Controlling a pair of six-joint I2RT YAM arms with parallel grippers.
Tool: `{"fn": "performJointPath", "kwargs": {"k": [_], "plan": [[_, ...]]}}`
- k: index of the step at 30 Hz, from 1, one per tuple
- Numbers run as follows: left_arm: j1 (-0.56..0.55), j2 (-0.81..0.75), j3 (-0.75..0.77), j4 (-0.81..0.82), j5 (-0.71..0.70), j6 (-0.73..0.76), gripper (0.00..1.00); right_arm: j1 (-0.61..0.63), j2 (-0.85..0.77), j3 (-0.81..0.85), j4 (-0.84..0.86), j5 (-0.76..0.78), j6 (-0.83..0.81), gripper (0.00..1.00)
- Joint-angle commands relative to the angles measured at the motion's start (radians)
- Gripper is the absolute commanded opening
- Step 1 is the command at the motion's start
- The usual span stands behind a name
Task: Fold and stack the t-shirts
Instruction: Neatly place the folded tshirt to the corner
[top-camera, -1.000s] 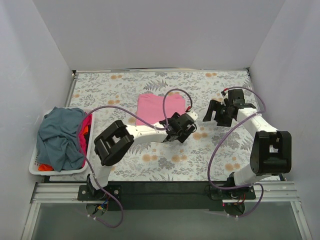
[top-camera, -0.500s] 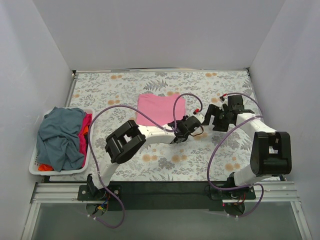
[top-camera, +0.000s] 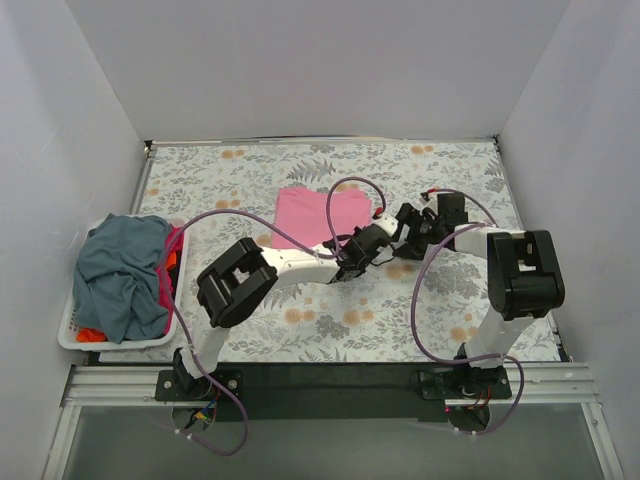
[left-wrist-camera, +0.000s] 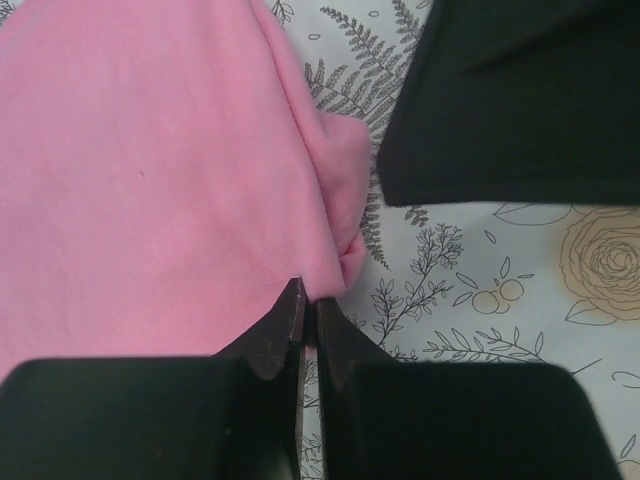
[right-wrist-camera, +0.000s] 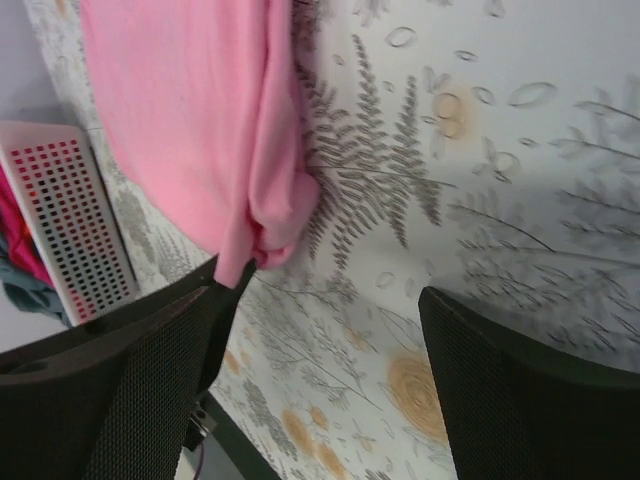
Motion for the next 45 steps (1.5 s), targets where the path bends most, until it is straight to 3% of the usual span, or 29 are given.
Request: {"fn": "performJointPath", "kwargs": {"k": [1,12,16,18,19,21,22,24,27,31,36,45], "plan": [[0.009,-0.099,-0.012,0.001,0.034,-0.059,0.0,0.063,0.07,0.057,0.116,-0.02,0.098,0.75],[0.024,-0.154,-0.022,0.005,0.094,-0.17,0.01,0.18,0.234,0.16,0.177,0.014,0.193,0.71],[0.027,-0.139,-0.007,0.004,0.114,-0.186,0.02,0.2,0.257,0.183,0.179,0.009,0.18,0.65],[0.027,-0.131,0.002,0.002,0.131,-0.206,0.07,0.204,0.26,0.191,0.176,0.014,0.167,0.49],[0.027,-0.133,0.007,0.002,0.133,-0.217,0.1,0.204,0.262,0.192,0.17,0.015,0.154,0.35],[0.027,-0.145,0.016,-0.01,0.133,-0.248,0.22,0.204,0.262,0.206,0.148,0.028,0.129,0.22],[0.027,-0.149,0.019,-0.012,0.134,-0.255,0.26,0.203,0.261,0.214,0.13,0.049,0.09,0.11],[0.032,-0.174,0.028,-0.028,0.14,-0.275,0.32,0.203,0.264,0.241,0.044,0.077,0.037,0.03],[0.053,-0.212,0.034,-0.07,0.166,-0.326,0.48,0.185,0.261,0.309,-0.1,0.155,-0.079,0.01],[0.127,-0.344,-0.025,-0.125,0.244,-0.401,0.64,0.12,0.25,0.428,-0.285,0.329,-0.265,0.01],[0.317,-0.527,-0.173,-0.159,0.333,-0.456,0.68,0.014,0.26,0.637,-0.476,0.584,-0.489,0.01],[0.458,-0.836,-0.47,-0.179,0.205,-0.4,0.7,-0.033,0.443,0.96,-0.542,1.161,-0.819,0.01]]}}
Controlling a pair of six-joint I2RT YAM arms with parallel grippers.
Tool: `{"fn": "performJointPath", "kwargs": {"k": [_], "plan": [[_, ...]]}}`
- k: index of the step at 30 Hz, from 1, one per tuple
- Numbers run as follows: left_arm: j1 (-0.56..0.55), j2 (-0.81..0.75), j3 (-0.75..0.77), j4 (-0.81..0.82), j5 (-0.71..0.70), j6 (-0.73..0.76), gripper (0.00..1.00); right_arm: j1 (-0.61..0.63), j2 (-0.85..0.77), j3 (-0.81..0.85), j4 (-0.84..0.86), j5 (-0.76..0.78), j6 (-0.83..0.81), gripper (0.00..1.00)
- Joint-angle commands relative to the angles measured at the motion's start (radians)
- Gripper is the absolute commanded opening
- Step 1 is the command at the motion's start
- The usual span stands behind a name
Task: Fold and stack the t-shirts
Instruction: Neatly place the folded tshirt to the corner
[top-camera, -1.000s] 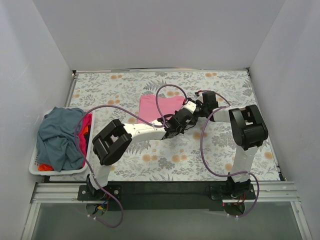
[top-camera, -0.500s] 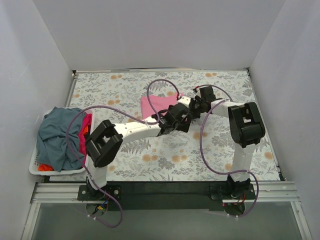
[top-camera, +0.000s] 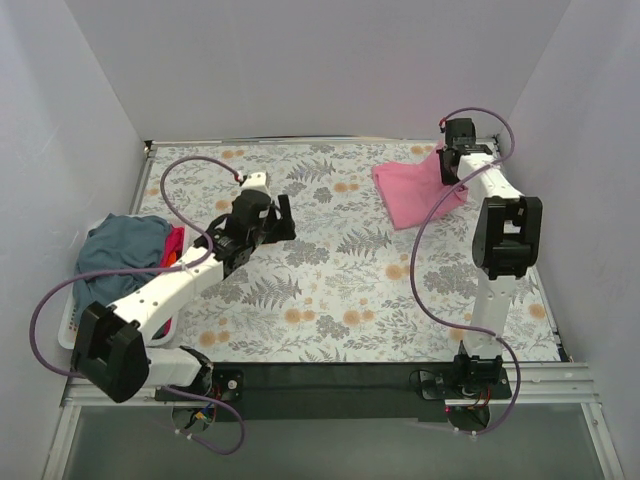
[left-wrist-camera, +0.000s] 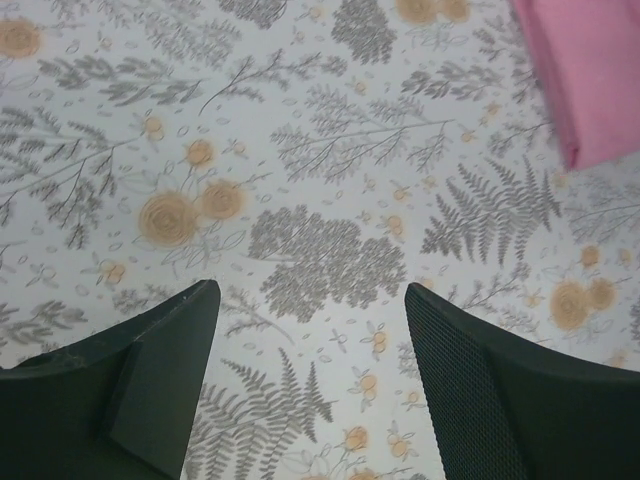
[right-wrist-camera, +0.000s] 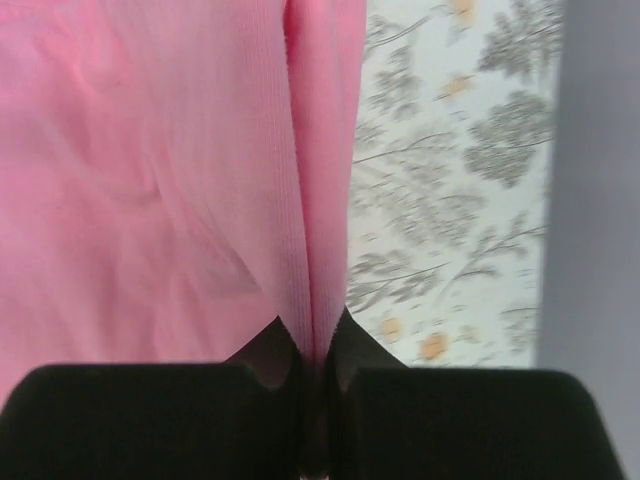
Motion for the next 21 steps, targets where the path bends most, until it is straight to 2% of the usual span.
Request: {"fn": "performJointPath", "kwargs": {"k": [1,4,8,18,21], "plan": [[0.019,-0.111,-0.114,-0.023,-0.057,0.015,0.7,0.002,0.098,0.131,-0.043,0.335,-0.19,0.01],[0.028,-0.149,-0.197,-0.009,-0.096,0.012,0.7,-0.024,0.153,0.205,-0.035,0.424,-0.172,0.01],[0.028,-0.142,-0.22,-0.023,-0.105,0.003,0.7,-0.043,0.191,0.24,-0.011,0.509,-0.163,0.01],[0.028,-0.119,-0.22,-0.017,-0.108,-0.007,0.7,-0.126,0.248,0.239,0.035,0.501,-0.125,0.01],[0.028,-0.123,-0.226,-0.014,-0.107,-0.008,0.7,-0.138,0.268,0.246,0.037,0.512,-0.089,0.13]]}}
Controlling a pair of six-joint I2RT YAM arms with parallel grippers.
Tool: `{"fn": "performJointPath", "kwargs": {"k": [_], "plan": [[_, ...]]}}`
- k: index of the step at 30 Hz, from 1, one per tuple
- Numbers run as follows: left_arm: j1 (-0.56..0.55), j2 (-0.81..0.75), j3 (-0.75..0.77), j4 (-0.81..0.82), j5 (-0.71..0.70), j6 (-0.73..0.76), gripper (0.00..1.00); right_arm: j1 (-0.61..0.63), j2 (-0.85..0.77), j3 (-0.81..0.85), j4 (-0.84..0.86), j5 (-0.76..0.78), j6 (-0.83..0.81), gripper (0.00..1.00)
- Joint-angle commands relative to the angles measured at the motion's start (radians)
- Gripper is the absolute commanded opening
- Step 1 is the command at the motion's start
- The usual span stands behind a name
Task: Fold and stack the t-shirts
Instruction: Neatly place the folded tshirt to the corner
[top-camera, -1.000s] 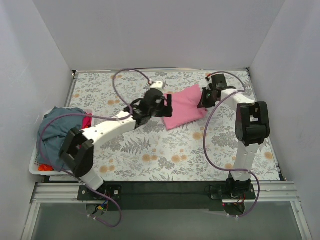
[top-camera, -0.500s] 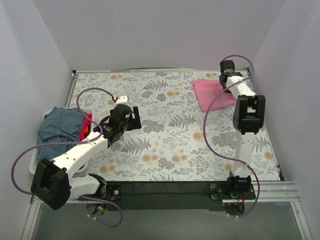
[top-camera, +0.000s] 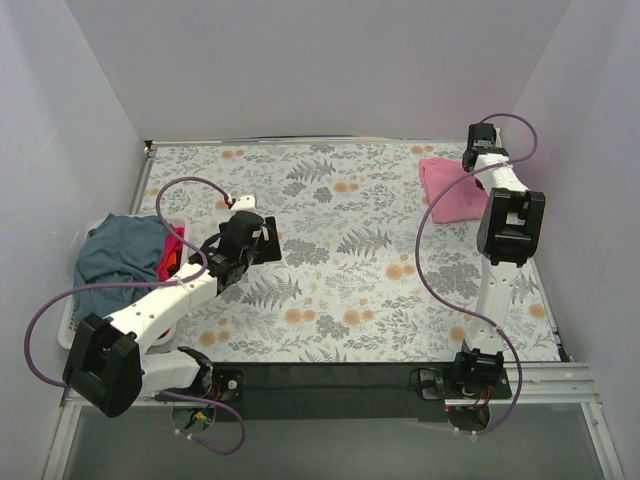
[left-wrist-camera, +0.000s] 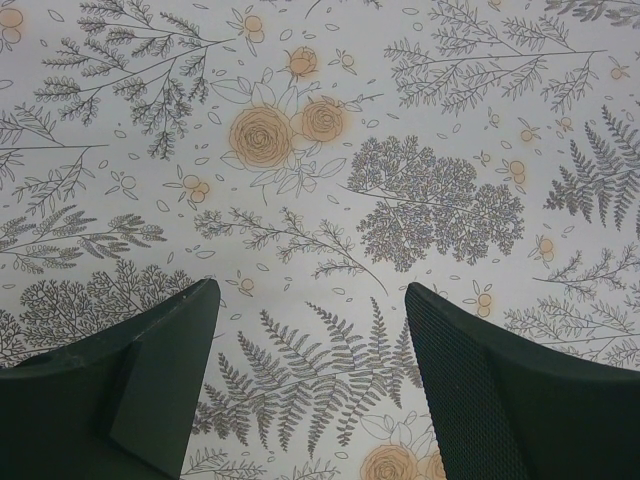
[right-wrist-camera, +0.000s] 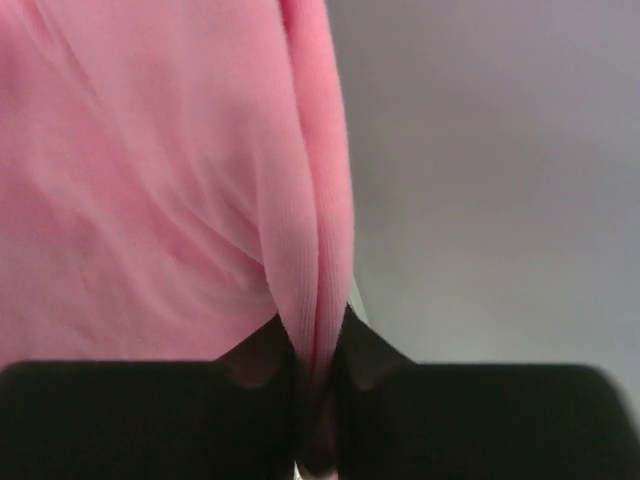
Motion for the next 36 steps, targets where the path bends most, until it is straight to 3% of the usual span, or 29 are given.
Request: {"fn": "performJointPath", "kwargs": {"k": [1,9,11,15,18,24,31,36], "plan": [[0.002,-0.012,-0.007,0.017,-0.02,-0.008,0.7,-0.006,0.039,0.043,0.042,0.05,0.05,0.21],[0.004,-0.016,-0.008,0.024,-0.022,-0.005,0.7,-0.013,-0.036,0.03,0.041,0.212,0.162,0.62],[0.002,-0.019,-0.007,0.024,-0.022,-0.005,0.7,-0.017,-0.085,0.011,0.042,0.203,0.177,0.66],[0.002,-0.027,-0.01,0.029,-0.025,-0.006,0.7,-0.016,-0.184,-0.036,0.042,0.035,0.22,0.68],[0.002,-0.024,-0.01,0.029,-0.02,-0.006,0.7,-0.006,-0.239,-0.078,0.053,-0.312,0.235,0.68],[0.002,-0.033,-0.01,0.029,-0.029,-0.005,0.7,0.0,-0.28,-0.197,0.074,-0.798,0.363,0.68],[0.002,-0.042,-0.01,0.03,-0.034,-0.005,0.69,0.018,-0.3,-0.398,0.22,-1.085,0.507,0.46],[0.002,-0.042,-0.013,0.032,-0.046,-0.002,0.69,0.024,-0.276,-0.443,0.268,-1.072,0.539,0.46]]}}
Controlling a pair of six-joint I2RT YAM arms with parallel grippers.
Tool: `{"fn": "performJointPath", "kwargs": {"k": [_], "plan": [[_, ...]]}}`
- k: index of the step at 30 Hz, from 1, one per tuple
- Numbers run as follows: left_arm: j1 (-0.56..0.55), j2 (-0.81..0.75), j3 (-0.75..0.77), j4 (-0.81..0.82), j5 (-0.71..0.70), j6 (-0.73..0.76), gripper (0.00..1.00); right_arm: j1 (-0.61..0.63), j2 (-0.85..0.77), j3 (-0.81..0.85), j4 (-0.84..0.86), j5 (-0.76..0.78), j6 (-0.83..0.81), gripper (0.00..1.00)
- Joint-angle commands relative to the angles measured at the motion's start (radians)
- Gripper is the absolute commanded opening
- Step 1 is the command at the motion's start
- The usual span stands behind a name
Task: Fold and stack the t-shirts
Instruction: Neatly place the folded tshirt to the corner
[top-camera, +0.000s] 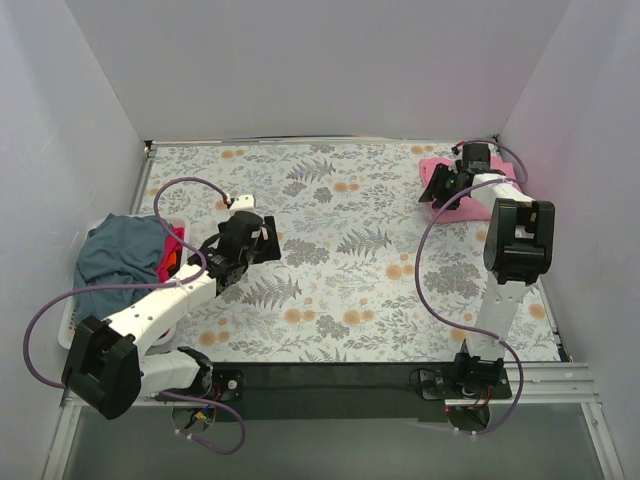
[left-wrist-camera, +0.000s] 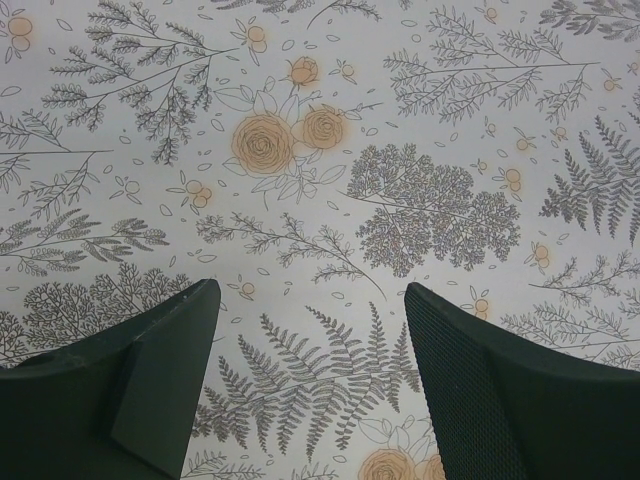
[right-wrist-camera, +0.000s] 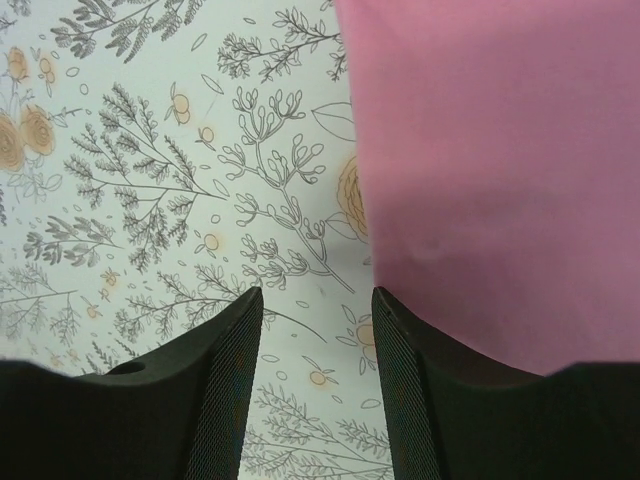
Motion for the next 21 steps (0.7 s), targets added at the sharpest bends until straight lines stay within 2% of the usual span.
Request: {"fn": "performJointPath", "kwargs": {"k": [1,8,13,16,21], "plan": [[0.002,-0.031,-0.01,0.022,-0.037,0.002,0.69,-0.002,0.004,-0.001,0.107,-0.045,0.053,0.46],[0.002,-0.026,-0.008,0.022,-0.033,0.003,0.69,-0.004,0.118,0.07,0.135,0.012,0.034,0.46],[0.002,-0.025,-0.01,0.024,-0.046,0.003,0.69,-0.002,0.15,0.161,0.135,-0.066,0.043,0.46],[0.002,-0.026,-0.008,0.025,-0.05,0.0,0.69,0.001,0.103,0.167,0.133,-0.106,0.063,0.46],[0.002,-0.072,0.042,-0.029,-0.033,-0.036,0.71,-0.002,-0.119,0.098,0.095,-0.102,0.046,0.48]]}}
